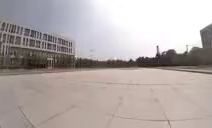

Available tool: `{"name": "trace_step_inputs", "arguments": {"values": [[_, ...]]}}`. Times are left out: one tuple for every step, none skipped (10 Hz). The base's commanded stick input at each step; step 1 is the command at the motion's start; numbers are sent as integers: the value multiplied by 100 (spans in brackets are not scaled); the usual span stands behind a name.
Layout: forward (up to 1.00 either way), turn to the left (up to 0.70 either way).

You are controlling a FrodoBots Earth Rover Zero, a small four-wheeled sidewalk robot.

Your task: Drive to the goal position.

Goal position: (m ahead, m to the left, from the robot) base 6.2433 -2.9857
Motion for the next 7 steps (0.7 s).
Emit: {"name": "trace_step_inputs", "arguments": {"values": [[70, -35], [70, -35], [70, -35], [70, -35], [70, -35], [70, -35], [70, -35]]}}
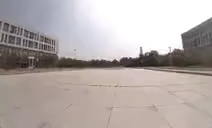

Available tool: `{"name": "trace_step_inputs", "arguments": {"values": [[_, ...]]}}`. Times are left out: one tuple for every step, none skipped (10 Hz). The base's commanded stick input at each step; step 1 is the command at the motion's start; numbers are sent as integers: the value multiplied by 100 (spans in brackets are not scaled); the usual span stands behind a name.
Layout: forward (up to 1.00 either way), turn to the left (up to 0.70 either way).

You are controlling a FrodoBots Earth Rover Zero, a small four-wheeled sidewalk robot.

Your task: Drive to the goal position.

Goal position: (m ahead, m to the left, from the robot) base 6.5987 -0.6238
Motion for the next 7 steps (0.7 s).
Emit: {"name": "trace_step_inputs", "arguments": {"values": [[70, -35], [70, -35], [70, -35], [70, -35], [70, -31], [70, 0], [70, 0]]}}
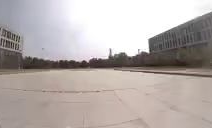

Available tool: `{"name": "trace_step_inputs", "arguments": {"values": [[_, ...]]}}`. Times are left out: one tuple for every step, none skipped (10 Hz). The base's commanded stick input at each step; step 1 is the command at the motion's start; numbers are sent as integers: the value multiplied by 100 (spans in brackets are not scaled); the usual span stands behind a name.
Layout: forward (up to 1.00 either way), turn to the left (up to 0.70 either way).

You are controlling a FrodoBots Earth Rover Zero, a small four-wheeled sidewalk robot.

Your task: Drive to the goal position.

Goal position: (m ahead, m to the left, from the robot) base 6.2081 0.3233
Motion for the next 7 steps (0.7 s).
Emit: {"name": "trace_step_inputs", "arguments": {"values": [[70, 0], [70, 0], [70, 0], [70, 0], [70, 0], [70, 0], [70, 0]]}}
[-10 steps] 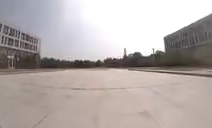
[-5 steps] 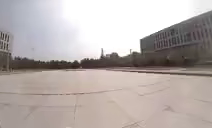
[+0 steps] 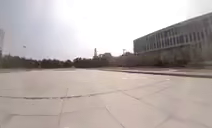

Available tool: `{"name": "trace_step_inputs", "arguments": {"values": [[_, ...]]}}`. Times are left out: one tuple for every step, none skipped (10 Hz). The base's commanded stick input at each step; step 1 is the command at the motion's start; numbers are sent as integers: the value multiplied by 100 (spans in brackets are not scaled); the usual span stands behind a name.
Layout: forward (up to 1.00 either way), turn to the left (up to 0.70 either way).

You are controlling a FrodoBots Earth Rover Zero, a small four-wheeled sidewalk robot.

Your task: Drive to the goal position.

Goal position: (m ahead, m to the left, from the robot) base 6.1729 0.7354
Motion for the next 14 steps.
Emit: {"name": "trace_step_inputs", "arguments": {"values": [[70, 0], [70, 20], [70, 31], [70, 21], [70, 12], [70, 2], [70, 0], [70, 0], [70, 0], [70, 0], [70, 0], [70, 0], [70, 0], [70, 0]]}}
